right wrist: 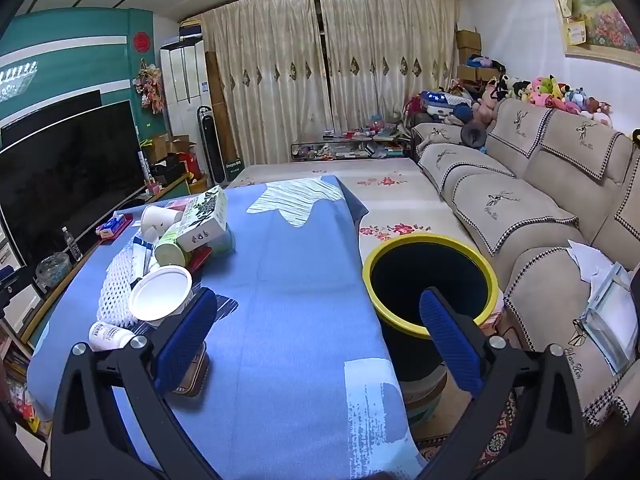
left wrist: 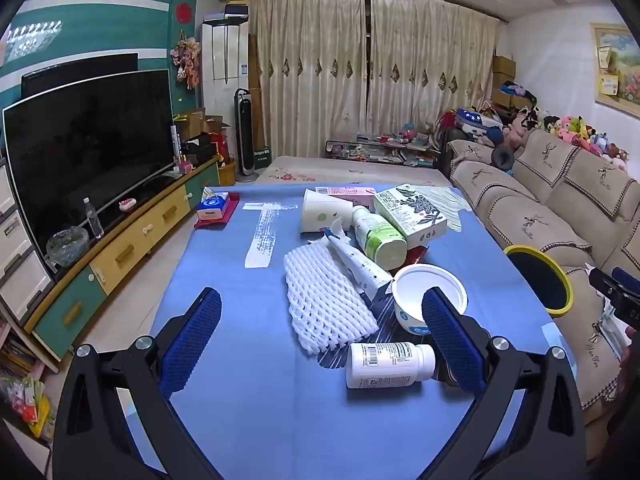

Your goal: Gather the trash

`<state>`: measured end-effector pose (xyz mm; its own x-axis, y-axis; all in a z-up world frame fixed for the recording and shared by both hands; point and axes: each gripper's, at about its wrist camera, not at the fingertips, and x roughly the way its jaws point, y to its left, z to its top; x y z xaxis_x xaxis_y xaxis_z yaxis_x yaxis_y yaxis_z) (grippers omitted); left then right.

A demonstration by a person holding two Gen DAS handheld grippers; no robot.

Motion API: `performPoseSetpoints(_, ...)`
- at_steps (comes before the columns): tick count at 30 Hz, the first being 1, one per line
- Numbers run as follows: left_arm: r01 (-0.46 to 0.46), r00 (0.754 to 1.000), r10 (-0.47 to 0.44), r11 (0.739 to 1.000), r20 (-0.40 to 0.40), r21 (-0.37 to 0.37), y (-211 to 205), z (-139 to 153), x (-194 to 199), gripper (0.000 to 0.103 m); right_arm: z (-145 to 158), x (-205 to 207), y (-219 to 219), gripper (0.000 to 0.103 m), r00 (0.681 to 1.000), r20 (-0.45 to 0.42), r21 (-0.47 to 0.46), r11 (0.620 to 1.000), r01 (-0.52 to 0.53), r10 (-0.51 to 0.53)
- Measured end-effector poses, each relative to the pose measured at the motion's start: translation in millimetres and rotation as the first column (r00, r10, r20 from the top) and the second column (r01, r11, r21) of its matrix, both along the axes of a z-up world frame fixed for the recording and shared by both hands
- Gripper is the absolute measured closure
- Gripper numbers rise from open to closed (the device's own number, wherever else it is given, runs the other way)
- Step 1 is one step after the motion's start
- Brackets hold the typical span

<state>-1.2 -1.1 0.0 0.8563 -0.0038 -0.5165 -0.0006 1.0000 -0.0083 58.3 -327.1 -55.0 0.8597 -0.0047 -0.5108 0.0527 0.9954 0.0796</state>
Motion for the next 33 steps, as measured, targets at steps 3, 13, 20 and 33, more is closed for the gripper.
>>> performPoseSetpoints(3,0.005,1.000,-0.005,1.000,-0.002,0.003,-2.1,0.3,-1.8,0.004,-0.3,0.3,0.1,0.006,1.000,0.000,-0.004,1.000,0.001,-0.001)
performPoseSetpoints(13,0.004,1.000,-0.004,1.000,-0.021,0.002,-15.4,-0.1,-0.7,0.004,-7.2,-0.1,-0.3,0.006,1.000,-0.004,0.006,1.000,0.001,-0.001)
performPoseSetpoints(20,0.007,0.999,-0.007,1.000,-0.032,-0.009,-5.4,-6.7,8.1,0.004,-7.4,4.7,-2.6,0.006,1.000,-0.011,0.012,1.000,-0.002,0.002)
performPoseSetpoints(33,0.016,0.999,-0.016,1.000,-0.043,-0.014,-6.7,-10.7,10.0,0.004,-8.2,4.7,-2.4,0.006,1.000,-0.016,0.019,1.000,0.004,-0.003)
